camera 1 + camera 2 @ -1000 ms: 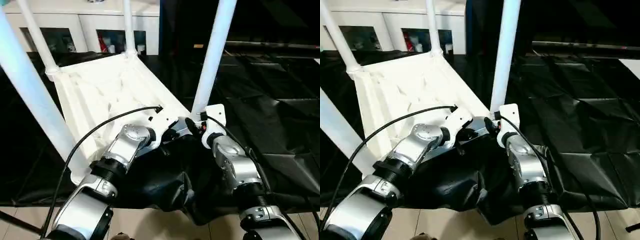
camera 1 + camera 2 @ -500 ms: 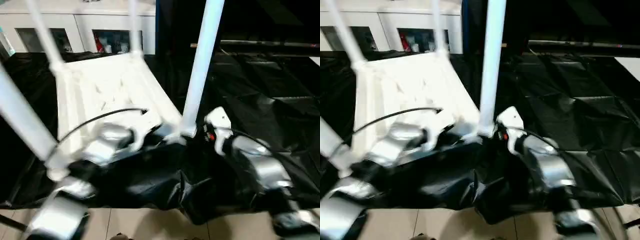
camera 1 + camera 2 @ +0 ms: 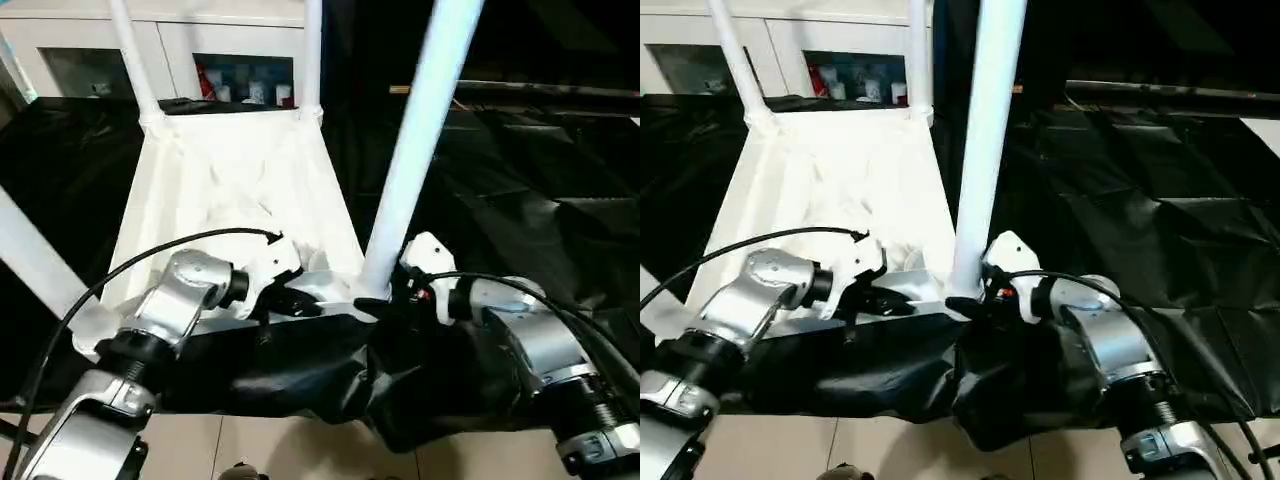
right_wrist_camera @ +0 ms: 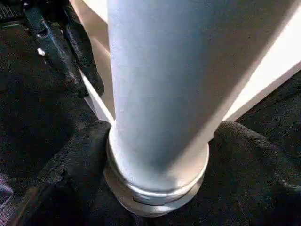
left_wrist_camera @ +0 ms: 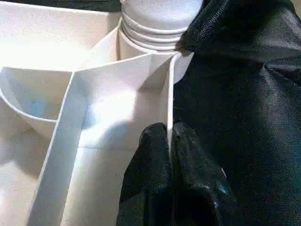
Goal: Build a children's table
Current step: Rotate leg to tighten
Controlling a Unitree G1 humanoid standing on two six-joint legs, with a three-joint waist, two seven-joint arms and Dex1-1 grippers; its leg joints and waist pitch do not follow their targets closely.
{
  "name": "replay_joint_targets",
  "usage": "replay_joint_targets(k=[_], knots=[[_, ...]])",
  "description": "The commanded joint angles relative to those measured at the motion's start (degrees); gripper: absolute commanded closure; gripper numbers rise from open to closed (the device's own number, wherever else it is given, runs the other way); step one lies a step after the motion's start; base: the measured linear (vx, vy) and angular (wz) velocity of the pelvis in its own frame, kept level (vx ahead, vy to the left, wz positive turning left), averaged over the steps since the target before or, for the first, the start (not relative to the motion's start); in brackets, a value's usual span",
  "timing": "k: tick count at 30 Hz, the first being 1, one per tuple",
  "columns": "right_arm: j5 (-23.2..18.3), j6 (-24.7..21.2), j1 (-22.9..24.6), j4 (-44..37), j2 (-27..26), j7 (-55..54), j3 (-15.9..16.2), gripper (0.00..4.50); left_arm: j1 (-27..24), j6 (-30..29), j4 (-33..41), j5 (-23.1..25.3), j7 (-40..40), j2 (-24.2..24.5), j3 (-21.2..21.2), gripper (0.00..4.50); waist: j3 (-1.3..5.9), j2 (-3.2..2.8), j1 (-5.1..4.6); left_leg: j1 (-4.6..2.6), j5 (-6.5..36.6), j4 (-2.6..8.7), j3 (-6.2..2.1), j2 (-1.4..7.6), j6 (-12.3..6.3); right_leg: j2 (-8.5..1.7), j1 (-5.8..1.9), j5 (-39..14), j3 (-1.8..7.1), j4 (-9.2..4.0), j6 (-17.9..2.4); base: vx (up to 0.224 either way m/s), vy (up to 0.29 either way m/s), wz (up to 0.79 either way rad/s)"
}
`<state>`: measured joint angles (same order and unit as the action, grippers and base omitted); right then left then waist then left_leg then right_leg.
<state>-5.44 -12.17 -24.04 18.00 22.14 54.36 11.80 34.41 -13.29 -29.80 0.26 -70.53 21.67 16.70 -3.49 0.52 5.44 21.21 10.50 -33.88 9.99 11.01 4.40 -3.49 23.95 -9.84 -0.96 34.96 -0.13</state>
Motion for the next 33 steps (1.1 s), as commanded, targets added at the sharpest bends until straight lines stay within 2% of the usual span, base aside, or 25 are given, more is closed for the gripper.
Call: replay_joint_targets(k=[1,5,7,8,18,21,22,24,25,26,27,29,30,31,32,33], knots=[[-1.0,-0.5,-0.2,-1.1,0.0,0.6,-0.1,0.97,0.0,-0.5,2.0,-1.8,-2.5,-0.5,0.7,4.5,3.86,0.6,-0.04,-0.53,9.5,3.86,-0.12,1.63,-2.81,-3.69,-3.16,-9.9,1.64,-3.66,-12.9,0.0,0.0,0.0],[-1.1,-0.6,-0.3,-0.9,0.0,0.8,-0.2,1.47,-0.1,-0.8,2.4,-1.8,-2.6,-0.3,0.6,4.5,3.95,0.62,-0.08,-0.5,8.7,3.75,-0.09,1.6,-3.03,-3.62,-3.23,-8.2,1.63,-3.48,-13.2,0.0,0.0,0.0],[-1.1,-0.6,-0.2,-0.9,0.0,0.9,-0.2,1.47,-0.2,-0.9,2.5,-1.8,-2.6,-0.3,0.7,4.5,3.94,0.69,-0.06,-0.44,8.3,3.73,-0.07,1.57,-3.24,-3.63,-3.29,-7.7,1.62,-3.43,-13.3,0.0,0.0,0.0],[-1.1,-0.6,-0.2,-0.9,0.0,0.9,-0.2,1.69,-0.2,-0.9,2.5,-1.8,-2.6,-0.3,0.7,4.5,3.92,0.67,-0.09,-0.41,8.3,3.75,-0.09,1.57,-3.23,-3.63,-3.29,-7.9,1.6,-3.43,-13.3,0.0,0.0,0.0],[-1.8,-1.2,1.2,-1.1,-1.3,-0.6,-0.6,1.82,-0.3,-1.2,2.2,-1.7,-1.3,-0.9,0.8,4.5,3.94,0.74,-0.16,-0.42,7.9,3.68,-0.07,1.54,-3.23,-3.62,-3.32,-8.0,1.62,-3.42,-13.3,0.0,0.0,0.0],[-0.5,-0.8,0.9,2.7,-4.6,-8.7,-2.7,1.82,1.0,-0.9,-0.8,-0.2,5.7,-3.2,-0.7,4.5,3.72,0.82,-0.44,-0.54,9.9,3.88,-0.11,1.51,-2.24,-3.58,-3.11,-11.4,1.58,-3.81,-12.6,0.0,0.0,0.0],[0.1,-0.7,0.6,3.7,-5.4,-11.1,-3.3,1.83,1.4,-1.0,-1.5,0.1,7.3,-3.8,-1.0,4.5,3.44,1.08,-0.58,-0.56,11.0,3.97,-0.03,1.4,-1.79,-3.58,-2.9,-14.2,1.65,-4.2,-11.9,0.0,0.0,0.0],[1.1,-0.6,0.1,5.9,-7.5,-17.0,-4.6,1.83,2.4,-1.4,-3.1,0.7,11.0,-5.2,-1.8,4.5,3.47,1.14,-0.66,-0.61,11.8,4.11,-0.19,1.31,-0.72,-3.75,-2.99,-18.1,1.62,-4.52,-10.5,0.0,0.0,0.0],[1.8,-1.6,-1.0,9.5,-12.0,-28.8,-8.0,1.83,4.3,-2.5,-6.3,1.6,18.4,-8.2,-3.3,4.5,3.35,0.94,-0.99,-0.58,12.4,4.13,-0.13,1.27,-0.16,-3.7,-2.49,-19.8,1.74,-4.64,-10.0,0.0,0.0,0.0],[1.7,-2.3,-1.6,11.0,-14.2,-34.2,-9.8,1.83,5.3,-3.2,-7.7,2.0,22.5,-9.8,-4.2,4.5,3.25,1.36,-1.02,-0.78,12.9,4.24,-0.17,1.14,0.27,-3.58,-2.43,-21.5,1.63,-5.0,-9.4,0.0,0.0,0.0],[1.3,-2.9,-2.3,12.4,-16.4,-38.9,-11.4,1.83,6.1,-4.1,-9.1,2.3,26.3,-11.5,-4.8,4.5,3.44,1.24,-1.12,-0.78,12.8,4.23,-0.34,1.0,1.22,-3.72,-2.53,-23.1,1.63,-4.9,-8.8,0.0,0.0,0.0],[0.6,-3.4,-2.8,13.3,-18.2,-41.6,-12.4,1.83,6.7,-4.5,-10.1,2.6,29.0,-12.9,-5.1,4.5,3.29,1.21,-1.12,-0.91,13.3,4.26,-0.27,1.12,0.81,-3.6,-2.28,-22.9,1.72,-5.21,-8.2,0.0,0.0,0.0],[0.4,-3.5,-3.1,13.8,-19.3,-43.0,-12.9,1.83,7.0,-4.6,-10.6,2.7,30.6,-13.7,-5.2,4.5,3.35,1.13,-1.03,-0.8,13.6,4.27,-0.33,1.11,0.45,-3.66,-2.4,-22.3,1.71,-5.18,-8.0,0.0,0.0,0.0],[1.1,-2.9,-3.6,14.5,-20.7,-44.7,-12.4,1.83,7.4,-4.3,-11.5,3.0,32.8,-15.0,-5.1,4.5,3.46,1.24,-0.95,-0.54,12.8,4.33,-0.4,1.06,0.07,-3.58,-2.63,-20.5,1.66,-4.96,-7.9,0.0,0.0,0.0],[2.4,-1.5,-4.4,15.2,-22.7,-44.8,-10.3,1.83,7.9,-3.5,-12.9,3.9,35.8,-17.1,-4.7,4.5,3.51,1.0,-0.95,-0.57,12.4,4.29,-0.36,1.14,-0.11,-3.53,-2.48,-18.5,1.65,-4.88,-8.3,0.0,0.0,0.0],[2.4,-1.5,-4.4,15.2,-22.7,-44.8,-10.3,1.83,7.9,-3.5,-12.9,3.9,35.8,-17.1,-4.7,4.5,3.44,1.03,-0.97,-0.67,12.5,4.27,-0.24,1.16,-0.16,-3.44,-2.33,-17.9,1.73,-4.9,-8.5,0.0,0.0,0.0]])
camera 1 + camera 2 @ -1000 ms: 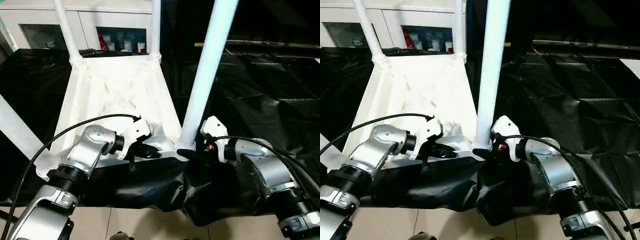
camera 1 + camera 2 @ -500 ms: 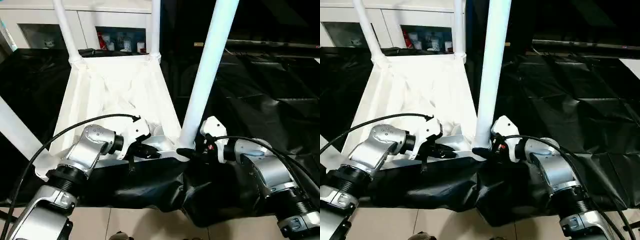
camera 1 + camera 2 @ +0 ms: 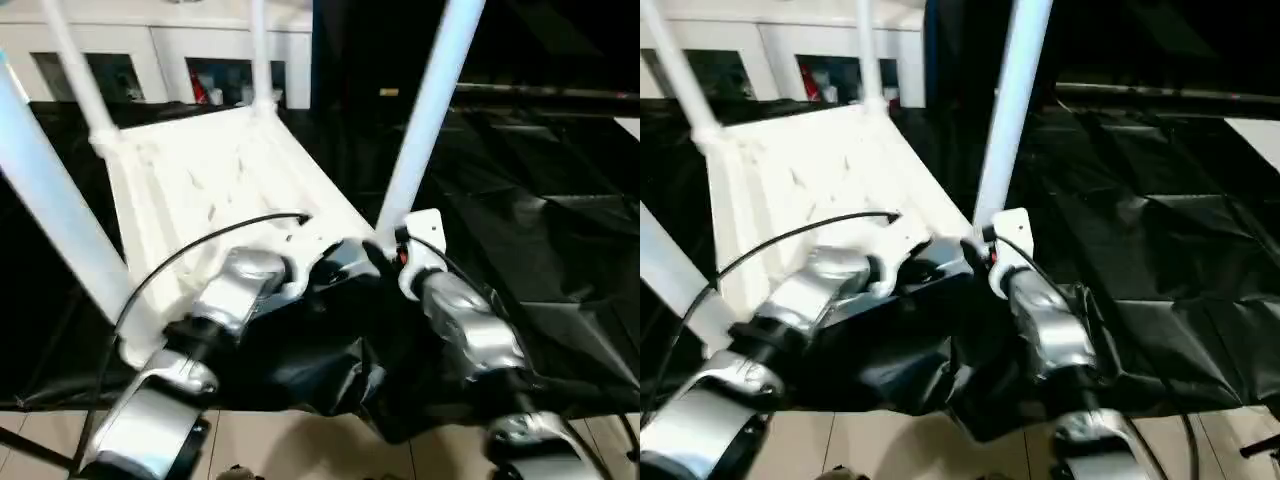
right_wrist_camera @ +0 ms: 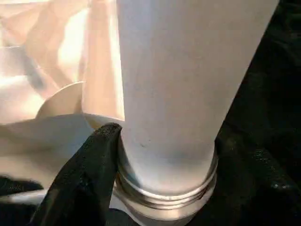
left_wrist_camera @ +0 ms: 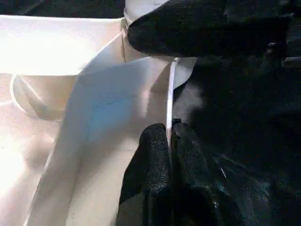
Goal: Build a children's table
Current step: Rotate leg to tighten
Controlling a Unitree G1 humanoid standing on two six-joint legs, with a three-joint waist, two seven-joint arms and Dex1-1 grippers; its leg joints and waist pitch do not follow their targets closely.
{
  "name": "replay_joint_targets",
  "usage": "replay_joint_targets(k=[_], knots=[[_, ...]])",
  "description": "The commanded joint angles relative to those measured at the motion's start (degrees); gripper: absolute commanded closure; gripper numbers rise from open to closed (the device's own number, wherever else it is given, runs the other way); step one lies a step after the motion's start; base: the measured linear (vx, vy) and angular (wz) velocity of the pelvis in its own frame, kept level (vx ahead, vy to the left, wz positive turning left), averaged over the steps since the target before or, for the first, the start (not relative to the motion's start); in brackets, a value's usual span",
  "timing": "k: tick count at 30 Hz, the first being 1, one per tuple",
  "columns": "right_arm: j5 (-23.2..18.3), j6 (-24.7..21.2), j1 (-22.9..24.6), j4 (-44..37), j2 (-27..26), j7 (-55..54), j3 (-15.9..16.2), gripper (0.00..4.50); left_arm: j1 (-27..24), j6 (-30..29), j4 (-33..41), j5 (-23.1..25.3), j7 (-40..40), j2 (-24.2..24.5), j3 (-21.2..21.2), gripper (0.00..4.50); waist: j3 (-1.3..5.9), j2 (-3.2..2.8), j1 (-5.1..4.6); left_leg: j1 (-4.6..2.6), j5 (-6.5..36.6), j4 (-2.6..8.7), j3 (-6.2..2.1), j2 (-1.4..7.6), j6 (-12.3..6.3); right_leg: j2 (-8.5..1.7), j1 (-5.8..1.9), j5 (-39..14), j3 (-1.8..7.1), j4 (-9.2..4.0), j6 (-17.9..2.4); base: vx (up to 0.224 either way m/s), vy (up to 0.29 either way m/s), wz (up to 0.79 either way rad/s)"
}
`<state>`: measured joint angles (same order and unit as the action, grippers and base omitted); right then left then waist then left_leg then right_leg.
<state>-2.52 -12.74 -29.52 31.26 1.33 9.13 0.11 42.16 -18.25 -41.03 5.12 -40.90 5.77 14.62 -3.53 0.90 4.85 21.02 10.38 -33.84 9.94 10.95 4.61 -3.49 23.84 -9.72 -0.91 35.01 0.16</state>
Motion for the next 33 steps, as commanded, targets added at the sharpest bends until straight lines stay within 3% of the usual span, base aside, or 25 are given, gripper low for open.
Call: replay_joint_targets(k=[1,5,6,8,9,11,12,13,14,16,20,24,31,33], knots=[[-0.1,-0.3,0.8,2.1,-2.4,0.7,2.2,1.83,0.4,2.2,-2.1,-0.7,6.7,-1.9,-2.3,4.5,3.51,0.72,-0.25,-0.55,12.6,4.2,-0.2,1.16,-0.41,-3.41,-2.3,-17.4,1.66,-4.9,-8.9,0.0,0.0,0.0],[-0.6,2.3,0.3,1.5,-2.8,2.9,2.3,1.83,0.2,3.8,-1.6,-0.9,3.7,-2.3,-1.4,4.5,3.49,0.61,0.03,-0.21,11.7,4.24,-0.24,1.12,-1.37,-3.52,-2.68,-14.3,1.67,-4.63,-9.4,0.0,0.0,0.0],[-0.8,3.1,0.1,1.4,-2.8,3.1,1.8,1.48,-0.1,4.3,-1.2,-1.1,2.1,-1.9,-1.2,4.5,3.47,0.6,0.09,-0.26,11.9,4.23,-0.22,1.12,-1.54,-3.58,-2.68,-14.7,1.68,-4.67,-9.5,0.0,0.0,0.0],[-0.8,3.4,0.0,1.3,-2.6,3.1,1.6,1.27,-0.3,4.8,-0.8,-1.2,1.0,-1.6,-1.1,4.5,3.39,0.57,0.03,-0.16,12.3,4.34,-0.25,1.1,-1.52,-3.58,-2.69,-15.8,1.66,-4.78,-9.3,0.0,0.0,0.0],[-0.9,3.8,-0.2,0.9,-1.8,3.6,1.6,1.11,-0.7,4.9,-0.2,-1.5,-0.4,-0.9,-0.8,4.5,3.4,0.25,0.13,-0.23,12.5,4.36,-0.3,1.12,-1.47,-3.65,-2.62,-16.2,1.69,-4.82,-9.2,0.0,0.0,0.0],[-0.8,4.3,-0.3,0.7,-0.8,4.2,1.7,1.04,-1.0,5.6,0.1,-1.7,-1.9,-0.2,-0.5,4.5,3.47,0.38,0.0,-0.14,12.6,4.38,-0.29,1.13,-1.58,-3.6,-2.73,-15.9,1.68,-4.82,-9.2,0.0,0.0,0.0],[-1.3,3.9,-0.4,0.0,0.6,6.6,1.5,1.04,-1.5,6.6,0.7,-2.1,-4.4,0.8,-0.3,4.5,3.44,0.21,-0.01,-0.12,12.2,4.41,-0.31,1.16,-1.6,-3.6,-2.73,-15.3,1.69,-4.75,-9.4,0.0,0.0,0.0],[-1.4,3.9,-0.5,-0.3,1.2,7.5,1.6,0.94,-1.7,7.0,1.0,-2.2,-5.4,1.2,-0.2,4.5,3.48,-0.34,0.04,-0.24,12.4,4.43,-0.38,1.18,-1.57,-3.59,-2.7,-15.3,1.66,-4.78,-9.6,0.0,0.0,0.0],[-1.5,3.9,-0.5,-0.5,1.8,8.6,1.6,0.77,-1.9,7.4,1.2,-2.4,-6.6,1.6,-0.2,4.5,3.43,0.09,-0.2,0.03,12.5,4.43,-0.32,1.18,-1.64,-3.5,-2.9,-14.8,1.64,-4.7,-9.8,0.0,0.0,0.0],[-1.5,2.7,0.0,-2.2,4.4,13.1,2.7,0.63,-2.5,8.8,2.0,-2.8,-10.1,3.1,0.2,4.5,3.49,-0.32,-0.08,-0.19,12.6,4.32,-0.24,1.18,-1.85,-3.57,-2.85,-15.5,1.73,-4.88,-10.1,0.0,0.0,0.0],[-0.6,1.6,2.6,-7.6,10.6,23.6,7.1,0.63,-3.5,9.7,4.1,-4.3,-16.7,5.7,0.7,4.5,3.49,-0.35,0.28,-0.28,12.4,4.34,-0.2,1.49,-2.29,-3.55,-2.83,-15.5,1.77,-4.83,-10.3,0.0,0.0,0.0],[-2.3,0.5,5.1,-12.6,16.0,33.4,9.3,0.63,-4.7,10.0,7.0,-6.3,-23.7,8.0,1.2,4.5,3.52,-0.24,0.38,-0.28,13.4,4.42,-0.27,1.65,-2.21,-3.68,-2.8,-16.5,1.74,-4.8,-10.5,0.0,0.0,0.0],[-4.8,-1.9,6.8,-16.8,21.0,42.0,10.8,0.63,-6.2,9.1,9.5,-7.1,-28.5,10.7,1.2,4.5,3.74,-0.14,0.7,-0.18,11.7,4.19,-0.19,1.73,-2.89,-3.73,-2.93,-14.1,1.73,-4.4,-11.5,0.0,0.0,0.0],[-5.8,-2.3,6.7,-17.1,21.1,42.9,10.3,0.81,-6.7,9.1,9.8,-7.2,-29.0,11.1,1.0,4.5,3.79,-0.2,0.69,-0.22,11.1,4.11,-0.14,1.69,-2.9,-3.68,-2.83,-13.6,1.68,-4.41,-11.8,0.0,0.0,0.0]])
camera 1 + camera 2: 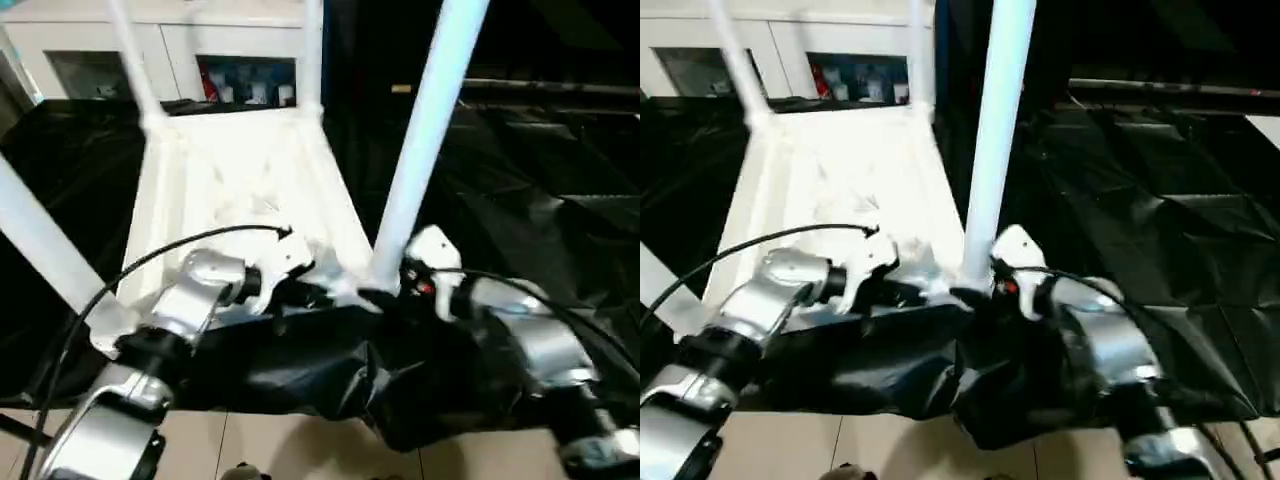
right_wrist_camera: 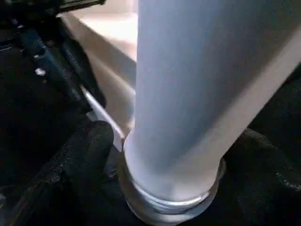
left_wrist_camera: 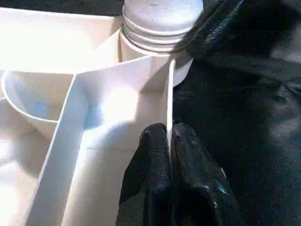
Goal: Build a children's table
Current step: Rotate leg to tighten
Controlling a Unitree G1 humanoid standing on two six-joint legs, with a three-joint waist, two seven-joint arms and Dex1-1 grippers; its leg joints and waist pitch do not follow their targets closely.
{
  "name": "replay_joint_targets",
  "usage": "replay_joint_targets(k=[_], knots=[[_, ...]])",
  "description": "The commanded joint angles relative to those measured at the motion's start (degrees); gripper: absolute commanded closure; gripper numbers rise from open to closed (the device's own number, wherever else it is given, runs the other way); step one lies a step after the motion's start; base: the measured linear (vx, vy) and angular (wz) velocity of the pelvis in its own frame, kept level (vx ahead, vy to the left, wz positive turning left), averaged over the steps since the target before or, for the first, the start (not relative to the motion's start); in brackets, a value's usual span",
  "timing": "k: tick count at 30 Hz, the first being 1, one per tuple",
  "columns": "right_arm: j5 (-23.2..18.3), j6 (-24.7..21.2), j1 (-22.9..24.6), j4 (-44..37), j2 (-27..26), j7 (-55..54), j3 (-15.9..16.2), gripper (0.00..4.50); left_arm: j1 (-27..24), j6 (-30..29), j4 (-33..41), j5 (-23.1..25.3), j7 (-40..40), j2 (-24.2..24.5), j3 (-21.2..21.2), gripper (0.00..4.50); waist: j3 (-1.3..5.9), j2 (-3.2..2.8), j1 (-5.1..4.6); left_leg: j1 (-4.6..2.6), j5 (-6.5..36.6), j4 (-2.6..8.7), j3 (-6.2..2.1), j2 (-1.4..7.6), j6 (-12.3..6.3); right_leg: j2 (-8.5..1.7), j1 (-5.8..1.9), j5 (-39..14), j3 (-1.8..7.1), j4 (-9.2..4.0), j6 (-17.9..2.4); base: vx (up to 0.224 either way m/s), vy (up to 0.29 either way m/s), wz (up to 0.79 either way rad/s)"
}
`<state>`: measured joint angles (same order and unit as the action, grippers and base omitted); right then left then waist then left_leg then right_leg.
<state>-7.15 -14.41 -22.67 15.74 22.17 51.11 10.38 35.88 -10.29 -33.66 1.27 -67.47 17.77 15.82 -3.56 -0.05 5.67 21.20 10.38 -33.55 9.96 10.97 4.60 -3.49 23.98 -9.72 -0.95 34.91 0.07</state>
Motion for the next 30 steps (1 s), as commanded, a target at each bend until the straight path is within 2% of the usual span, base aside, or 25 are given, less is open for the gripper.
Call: replay_joint_targets(k=[1,11,20,22,24,26,28,29,30], knots=[[-1.4,-0.8,-0.2,-1.7,0.3,1.2,-0.1,0.81,-0.5,1.1,2.5,-3.3,-2.5,-0.9,-0.2,4.5,3.83,0.83,-0.13,-0.37,11.1,3.8,-0.16,1.71,-2.85,-3.71,-3.01,-13.5,1.73,-4.25,-11.9,0.0,0.0,0.0],[-1.9,-2.3,0.2,-2.6,0.5,2.7,0.3,1.78,-1.3,0.1,4.1,-3.7,-3.6,-0.5,-0.1,4.5,3.93,0.91,0.0,-0.35,9.8,3.65,-0.09,1.6,-2.87,-3.67,-3.15,-12.4,1.7,-4.06,-11.9,0.0,0.0,0.0],[-1.6,-3.0,0.7,-1.9,-0.2,0.5,-0.1,1.87,-1.5,0.5,4.0,-3.5,-2.6,-0.6,-0.4,4.5,3.86,0.99,-0.07,-0.35,9.3,3.58,-0.06,1.53,-3.04,-3.58,-3.14,-12.1,1.66,-3.99,-12.0,0.0,0.0,0.0],[0.0,-3.7,0.6,-0.1,-1.8,-4.4,-1.0,1.87,-1.0,0.8,2.7,-2.7,0.6,-1.6,-1.2,4.5,3.75,0.95,-0.21,-0.27,9.7,3.66,-0.08,1.52,-2.72,-3.6,-3.03,-12.8,1.66,-4.06,-11.8,0.0,0.0,0.0],[1.4,-4.3,0.2,2.8,-5.3,-12.9,-3.1,1.87,0.6,0.6,-0.5,-0.9,7.2,-3.5,-2.1,4.5,3.54,0.96,-0.66,-0.23,10.7,3.76,-0.04,1.29,-1.79,-3.51,-2.75,-15.8,1.63,-4.42,-11.0,0.0,0.0,0.0],[1.9,-4.9,-0.2,5.1,-9.3,-21.5,-5.7,1.87,2.4,-0.3,-3.6,0.9,13.8,-5.6,-2.7,4.5,3.51,1.06,-0.9,-0.47,11.9,3.89,-0.16,1.16,-0.35,-3.59,-2.69,-20.4,1.67,-4.9,-9.3,0.0,0.0,0.0],[2.2,-5.2,-1.0,7.2,-13.1,-29.5,-7.9,1.88,4.0,-1.8,-6.2,1.7,19.5,-7.9,-3.5,4.5,3.54,0.96,-0.89,-0.61,12.2,3.96,-0.26,1.17,0.01,-3.63,-2.63,-21.3,1.72,-5.01,-8.6,0.0,0.0,0.0],[2.0,-5.0,-2.4,10.1,-17.2,-37.3,-10.1,1.88,5.8,-3.3,-8.8,2.7,26.3,-10.6,-4.1,4.5,3.44,0.73,-1.06,-0.66,12.5,3.98,-0.19,1.09,0.23,-3.56,-2.34,-21.3,1.81,-5.13,-8.7,0.0,0.0,0.0],[1.9,-5.0,-2.5,10.3,-17.5,-37.8,-10.3,1.88,5.9,-3.4,-9.0,2.8,26.8,-10.9,-4.2,4.5,3.45,0.81,-1.14,-0.65,12.7,3.98,-0.22,1.03,0.46,-3.52,-2.36,-21.7,1.75,-5.18,-8.6,0.0,0.0,0.0]])
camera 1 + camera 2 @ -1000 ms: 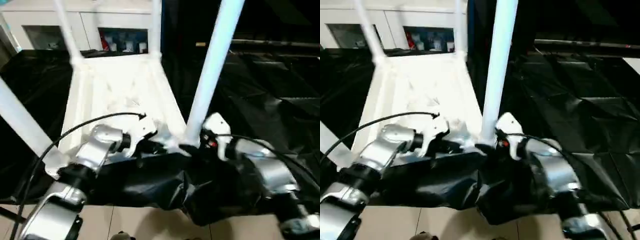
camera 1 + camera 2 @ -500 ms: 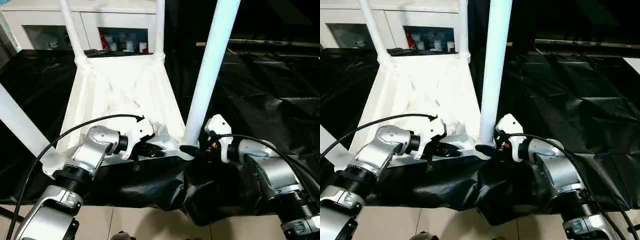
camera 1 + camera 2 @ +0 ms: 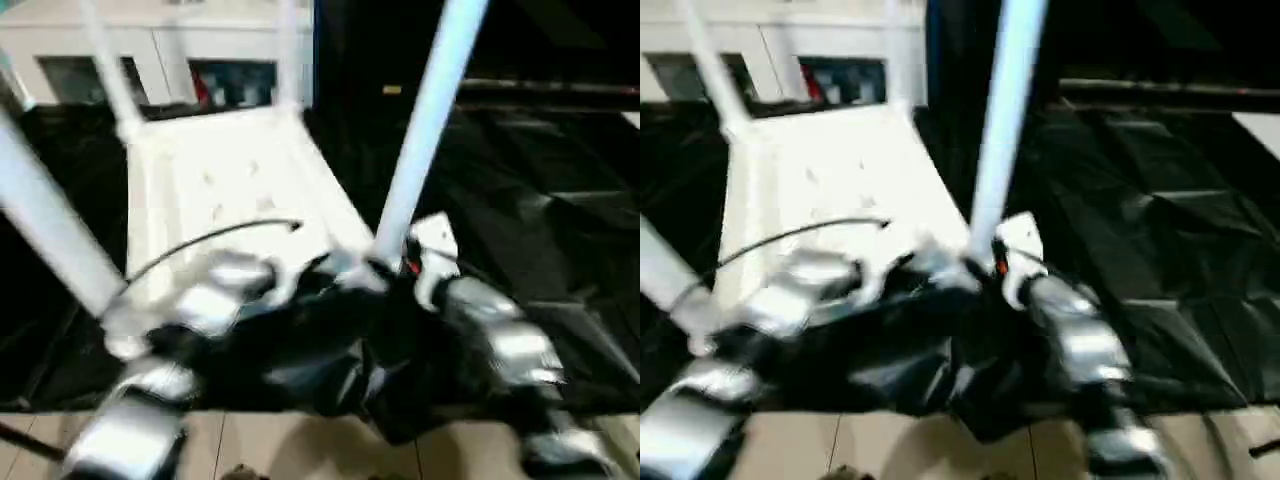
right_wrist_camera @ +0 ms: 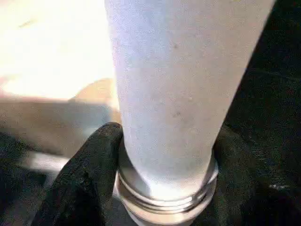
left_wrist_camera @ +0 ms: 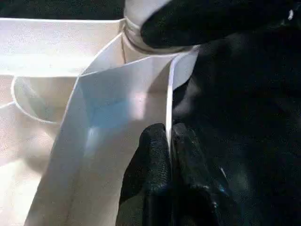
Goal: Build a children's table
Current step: Rotate leg to tighten
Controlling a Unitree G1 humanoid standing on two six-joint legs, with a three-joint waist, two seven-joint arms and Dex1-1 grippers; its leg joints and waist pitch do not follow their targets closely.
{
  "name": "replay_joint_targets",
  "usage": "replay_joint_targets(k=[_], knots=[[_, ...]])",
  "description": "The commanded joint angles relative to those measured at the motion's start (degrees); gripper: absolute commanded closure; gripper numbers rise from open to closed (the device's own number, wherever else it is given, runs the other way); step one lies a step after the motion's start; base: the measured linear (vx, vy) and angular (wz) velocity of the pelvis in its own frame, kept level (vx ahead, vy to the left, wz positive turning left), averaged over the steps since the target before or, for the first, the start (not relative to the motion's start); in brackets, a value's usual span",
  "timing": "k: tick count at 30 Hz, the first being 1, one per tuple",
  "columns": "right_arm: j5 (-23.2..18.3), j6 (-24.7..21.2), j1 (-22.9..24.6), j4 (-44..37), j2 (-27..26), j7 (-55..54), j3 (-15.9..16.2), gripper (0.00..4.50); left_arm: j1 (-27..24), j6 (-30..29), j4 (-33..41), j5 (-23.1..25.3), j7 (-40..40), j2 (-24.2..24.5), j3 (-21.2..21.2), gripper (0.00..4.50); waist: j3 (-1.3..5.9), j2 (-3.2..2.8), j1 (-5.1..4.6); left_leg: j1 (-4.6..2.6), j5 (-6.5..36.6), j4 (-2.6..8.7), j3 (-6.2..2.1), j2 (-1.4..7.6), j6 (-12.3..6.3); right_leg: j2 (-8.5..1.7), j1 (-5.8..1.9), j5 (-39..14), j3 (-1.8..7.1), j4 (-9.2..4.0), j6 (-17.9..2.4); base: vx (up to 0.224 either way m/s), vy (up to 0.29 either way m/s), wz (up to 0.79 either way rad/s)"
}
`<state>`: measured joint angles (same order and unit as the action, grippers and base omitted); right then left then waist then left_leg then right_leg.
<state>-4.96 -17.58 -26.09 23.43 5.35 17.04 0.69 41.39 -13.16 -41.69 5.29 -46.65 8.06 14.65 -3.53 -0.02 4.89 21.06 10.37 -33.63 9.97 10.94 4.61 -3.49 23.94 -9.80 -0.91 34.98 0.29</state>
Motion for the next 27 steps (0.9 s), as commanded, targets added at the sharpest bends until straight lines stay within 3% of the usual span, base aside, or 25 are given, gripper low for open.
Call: replay_joint_targets(k=[1,3,7,9,11,16,19,20,24,27], knots=[[-0.5,-1.7,0.3,3.5,-2.0,-5.9,-1.3,1.88,1.0,-0.8,-1.8,-1.0,8.2,-2.1,-3.2,4.5,3.53,0.82,-0.24,-0.48,12.6,4.11,-0.34,1.07,0.56,-3.63,-2.54,-21.6,1.65,-5.23,-8.6,0.0,0.0,0.0],[-0.5,0.4,-1.8,6.3,-5.2,-9.4,-1.5,1.88,2.2,-1.0,-3.5,-0.9,11.6,-5.2,-3.2,4.5,3.43,0.76,-0.22,-0.65,13.2,4.1,-0.3,1.18,0.06,-3.54,-2.3,-20.5,1.7,-5.32,-8.7,0.0,0.0,0.0],[1.0,2.4,-3.3,7.1,-6.9,-8.6,0.3,1.88,3.3,0.7,-5.5,-0.4,12.8,-7.5,-2.7,4.5,3.72,0.74,-0.03,-0.26,10.0,3.89,-0.19,1.0,-1.27,-3.35,-2.91,-11.6,1.68,-4.51,-10.3,0.0,0.0,0.0],[0.6,2.5,-3.5,7.1,-7.0,-8.5,-0.2,1.88,3.3,1.3,-5.5,-0.7,11.3,-7.6,-2.4,4.5,3.76,0.59,0.08,-0.16,9.3,3.86,-0.2,0.99,-1.94,-3.42,-3.1,-10.1,1.67,-4.36,-10.7,0.0,0.0,0.0],[0.4,2.9,-3.8,7.4,-6.8,-8.4,-0.9,1.18,3.1,2.1,-5.3,-1.0,9.7,-7.4,-2.1,4.5,3.66,0.61,0.06,-0.19,10.1,3.93,-0.2,1.03,-2.22,-3.5,-3.11,-11.2,1.65,-4.52,-10.9,0.0,0.0,0.0],[0.7,4.4,-4.1,7.3,-5.6,-7.6,-0.9,0.92,2.8,3.6,-4.7,-1.4,6.8,-5.9,-2.1,4.5,3.44,0.63,-0.11,-0.28,12.6,4.21,-0.3,1.07,-1.69,-3.58,-2.93,-16.6,1.66,-5.08,-9.6,0.0,0.0,0.0],[0.2,4.0,-3.6,4.9,-3.0,-2.9,-0.3,0.72,1.7,4.9,-3.1,-2.2,1.7,-3.6,-1.9,4.5,3.53,0.56,-0.15,-0.08,11.8,4.18,-0.32,1.11,-1.83,-3.6,-3.08,-15.1,1.71,-4.88,-9.6,0.0,0.0,0.0],[0.2,3.3,-3.3,3.6,-1.7,-0.9,0.3,0.47,1.3,5.2,-2.3,-2.4,-0.1,-2.6,-1.9,4.5,3.52,0.62,-0.18,0.01,11.6,4.16,-0.31,1.09,-1.96,-3.6,-3.14,-14.6,1.71,-4.85,-9.7,0.0,0.0,0.0],[-0.1,-0.1,-1.3,-3.3,5.4,10.0,3.9,0.47,-0.8,6.9,1.1,-4.2,-8.3,1.9,-1.5,4.5,3.49,0.75,0.14,-0.13,10.3,4.1,-0.2,1.27,-3.19,-3.5,-3.26,-13.2,1.75,-4.74,-10.0,0.0,0.0,0.0],[-0.5,-1.1,0.4,-7.3,10.0,17.3,6.5,0.47,-2.3,6.5,3.9,-5.9,-13.7,4.2,-1.4,4.5,3.55,0.57,0.17,-0.18,10.2,4.11,-0.2,1.4,-2.82,-3.51,-3.18,-13.5,1.69,-4.6,-10.5,0.0,0.0,0.0]])
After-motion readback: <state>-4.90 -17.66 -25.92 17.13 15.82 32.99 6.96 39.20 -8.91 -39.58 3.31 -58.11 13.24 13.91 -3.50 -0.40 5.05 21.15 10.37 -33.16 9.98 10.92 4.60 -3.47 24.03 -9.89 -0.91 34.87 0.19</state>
